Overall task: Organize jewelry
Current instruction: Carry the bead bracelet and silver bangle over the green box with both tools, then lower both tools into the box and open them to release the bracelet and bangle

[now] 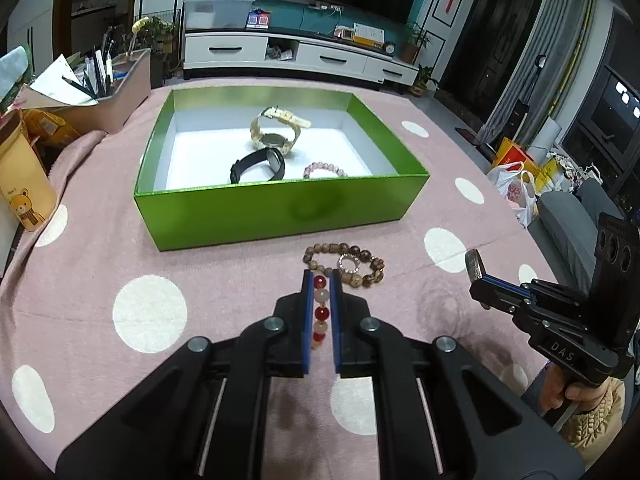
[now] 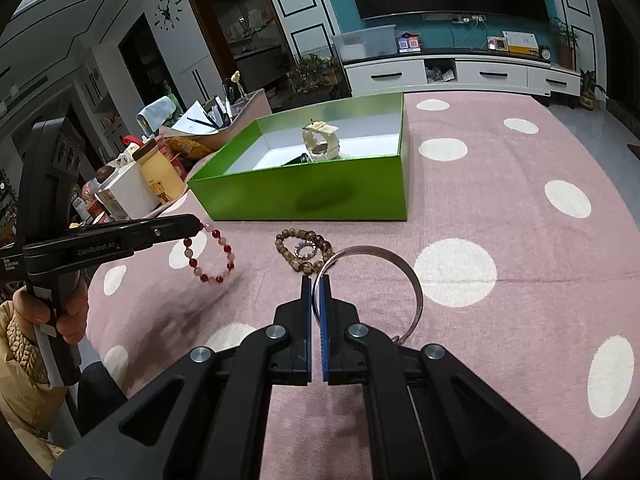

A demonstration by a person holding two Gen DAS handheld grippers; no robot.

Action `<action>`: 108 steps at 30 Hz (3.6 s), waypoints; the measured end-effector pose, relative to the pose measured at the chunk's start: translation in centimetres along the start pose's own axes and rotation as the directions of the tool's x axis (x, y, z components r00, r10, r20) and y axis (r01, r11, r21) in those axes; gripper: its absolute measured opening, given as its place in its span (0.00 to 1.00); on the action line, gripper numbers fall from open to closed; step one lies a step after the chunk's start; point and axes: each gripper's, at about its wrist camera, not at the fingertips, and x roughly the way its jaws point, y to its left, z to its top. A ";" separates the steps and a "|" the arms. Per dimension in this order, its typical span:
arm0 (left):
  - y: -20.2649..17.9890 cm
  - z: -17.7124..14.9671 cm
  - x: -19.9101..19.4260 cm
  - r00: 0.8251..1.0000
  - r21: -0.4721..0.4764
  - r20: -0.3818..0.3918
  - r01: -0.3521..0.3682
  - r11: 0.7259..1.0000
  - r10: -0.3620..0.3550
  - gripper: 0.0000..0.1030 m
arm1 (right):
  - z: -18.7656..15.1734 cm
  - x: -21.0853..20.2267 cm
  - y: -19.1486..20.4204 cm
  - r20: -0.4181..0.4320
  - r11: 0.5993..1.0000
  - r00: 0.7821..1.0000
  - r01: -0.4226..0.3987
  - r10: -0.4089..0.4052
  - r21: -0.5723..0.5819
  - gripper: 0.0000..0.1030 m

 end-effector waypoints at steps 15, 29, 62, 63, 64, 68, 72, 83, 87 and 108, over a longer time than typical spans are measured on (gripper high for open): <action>-0.3 1.7 -3.0 0.996 0.001 0.089 -0.002 1.000 0.002 0.07 | 2.0 -1.5 1.2 0.070 0.999 0.997 -0.011 0.013 -0.034 0.03; -0.4 3.9 -4.1 0.990 0.019 0.138 -0.035 0.999 0.032 0.07 | 4.5 -1.9 2.1 0.127 0.998 0.992 -0.016 0.025 -0.067 0.03; 2.1 11.7 0.7 0.981 0.018 0.150 -0.124 0.992 0.120 0.07 | 12.7 3.2 0.9 0.151 0.991 0.988 0.050 -0.031 -0.123 0.03; 2.3 11.8 0.9 0.982 0.017 0.147 -0.125 0.992 0.121 0.07 | 12.9 3.4 0.8 0.148 0.991 0.989 0.049 -0.030 -0.125 0.03; 2.5 12.0 1.2 0.982 0.015 0.144 -0.127 0.992 0.124 0.07 | 13.1 3.6 0.8 0.145 0.991 0.989 0.050 -0.031 -0.127 0.03; 3.2 12.4 2.2 0.983 0.009 0.131 -0.133 0.991 0.131 0.07 | 13.7 4.7 0.7 0.134 0.990 0.990 0.054 -0.036 -0.131 0.03; 3.9 12.6 3.1 0.983 0.004 0.121 -0.141 0.990 0.139 0.07 | 14.1 5.7 0.8 0.121 0.988 0.992 0.057 -0.040 -0.142 0.03; 5.3 13.5 5.0 0.985 -0.023 0.088 -0.149 0.988 0.151 0.07 | 15.2 8.8 0.2 0.059 0.988 0.996 0.069 -0.062 -0.140 0.03; 6.0 13.7 5.8 0.986 -0.041 0.074 -0.150 0.988 0.152 0.07 | 15.5 9.7 0.1 0.045 0.986 0.996 0.076 -0.070 -0.146 0.03; 7.9 14.3 8.8 0.981 -0.066 0.003 -0.191 0.979 0.192 0.07 | 16.4 12.8 -0.7 -0.024 0.985 0.994 0.098 -0.103 -0.141 0.03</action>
